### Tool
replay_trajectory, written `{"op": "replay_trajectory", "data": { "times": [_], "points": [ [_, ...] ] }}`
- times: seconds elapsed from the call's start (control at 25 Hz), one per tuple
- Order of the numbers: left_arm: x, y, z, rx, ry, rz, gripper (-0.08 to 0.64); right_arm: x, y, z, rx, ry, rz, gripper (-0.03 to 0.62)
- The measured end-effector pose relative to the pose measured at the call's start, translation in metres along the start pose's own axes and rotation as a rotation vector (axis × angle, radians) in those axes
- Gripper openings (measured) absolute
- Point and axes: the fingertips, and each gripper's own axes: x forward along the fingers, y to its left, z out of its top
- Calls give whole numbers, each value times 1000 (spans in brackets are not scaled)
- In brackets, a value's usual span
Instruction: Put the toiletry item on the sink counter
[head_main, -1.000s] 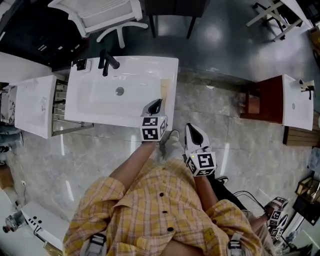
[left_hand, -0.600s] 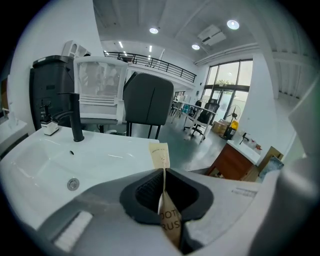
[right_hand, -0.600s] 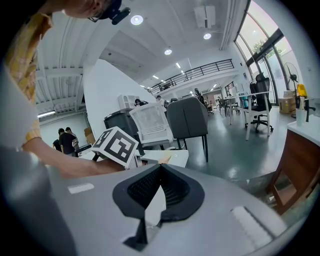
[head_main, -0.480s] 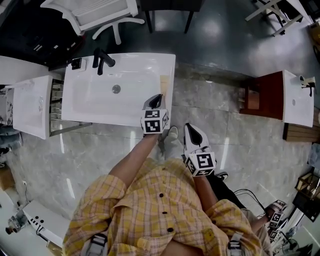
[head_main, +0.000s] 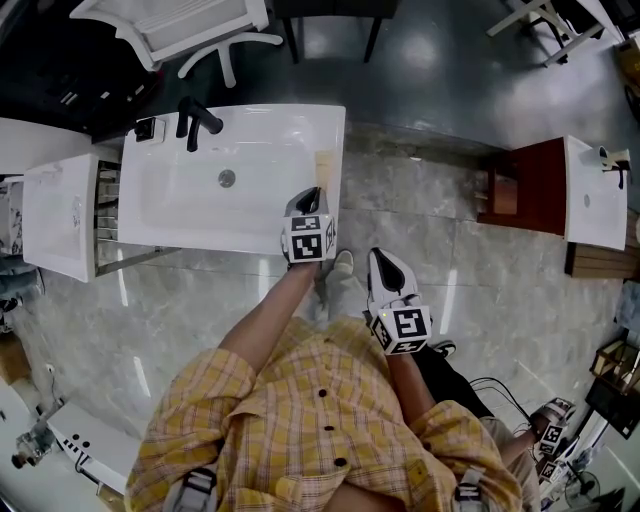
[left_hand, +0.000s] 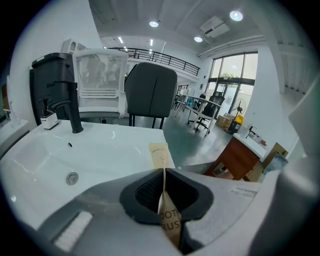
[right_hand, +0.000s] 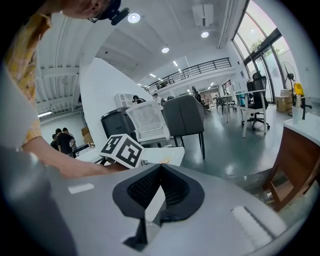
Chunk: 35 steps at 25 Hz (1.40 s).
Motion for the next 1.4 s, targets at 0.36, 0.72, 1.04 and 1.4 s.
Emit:
{"op": "replay_trajectory", "data": {
  "times": [0.36,0.72,1.04,1.4],
  "points": [
    [12,2,-12,-1,30,9,12,-3,-4,-8,13,18,-14,0],
    [22,-1,-20,8,49,19,17,-6,-8,-11,12,22,-24,0],
    [27,-3,-27,0,76,5,52,-6,-9,-11,13,21,-25,0],
    [29,-5,-31,-13,98,-23,115,-9,-8,-14,11,25,-36,0]
  ]
}}
